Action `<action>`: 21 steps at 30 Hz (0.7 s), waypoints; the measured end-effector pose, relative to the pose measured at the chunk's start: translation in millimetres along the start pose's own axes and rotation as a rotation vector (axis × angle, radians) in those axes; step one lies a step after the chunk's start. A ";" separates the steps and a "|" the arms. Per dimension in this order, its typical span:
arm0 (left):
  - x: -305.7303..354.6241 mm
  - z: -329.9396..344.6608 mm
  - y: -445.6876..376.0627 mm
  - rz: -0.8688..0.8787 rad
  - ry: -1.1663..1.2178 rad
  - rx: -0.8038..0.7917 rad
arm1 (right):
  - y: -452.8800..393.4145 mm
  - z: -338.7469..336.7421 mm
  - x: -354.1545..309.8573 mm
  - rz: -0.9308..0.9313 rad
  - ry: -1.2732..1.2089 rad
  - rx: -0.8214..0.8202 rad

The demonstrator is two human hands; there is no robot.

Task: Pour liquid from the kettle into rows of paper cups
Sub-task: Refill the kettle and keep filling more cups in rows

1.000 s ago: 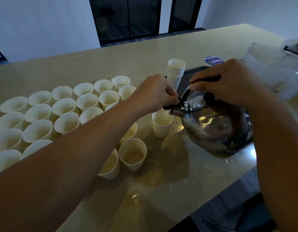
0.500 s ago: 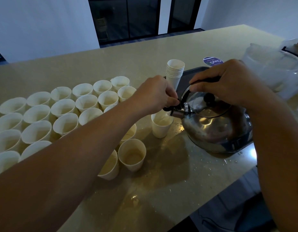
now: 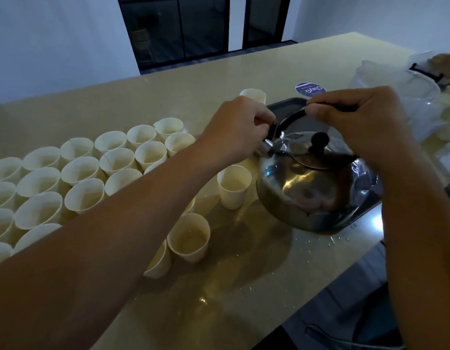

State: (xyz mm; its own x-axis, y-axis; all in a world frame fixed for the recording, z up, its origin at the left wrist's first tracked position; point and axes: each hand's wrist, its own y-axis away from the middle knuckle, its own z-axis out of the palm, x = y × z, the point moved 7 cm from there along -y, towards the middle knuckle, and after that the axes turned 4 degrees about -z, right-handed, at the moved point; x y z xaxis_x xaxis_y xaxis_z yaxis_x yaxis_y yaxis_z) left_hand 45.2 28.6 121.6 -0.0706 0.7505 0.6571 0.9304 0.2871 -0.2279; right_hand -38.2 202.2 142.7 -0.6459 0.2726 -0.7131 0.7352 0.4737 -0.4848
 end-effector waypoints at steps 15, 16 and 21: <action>29.3 110.0 -29.5 -0.060 -0.080 -0.258 | 25.5 -35.7 85.8 0.190 -0.043 0.164; 30.7 113.9 -31.8 -0.061 -0.084 -0.265 | 23.8 -36.2 93.0 0.202 -0.053 0.165; 35.2 122.8 -37.2 -0.066 -0.085 -0.274 | 15.3 -40.3 117.2 0.232 -0.070 0.167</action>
State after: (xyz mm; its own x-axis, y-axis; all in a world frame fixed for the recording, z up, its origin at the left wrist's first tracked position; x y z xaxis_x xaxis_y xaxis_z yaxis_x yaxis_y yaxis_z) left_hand -36.1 117.5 65.0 -0.1529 0.7864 0.5985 0.9845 0.1736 0.0234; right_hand -111.0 275.2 72.1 -0.4452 0.2960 -0.8451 0.8889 0.2599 -0.3773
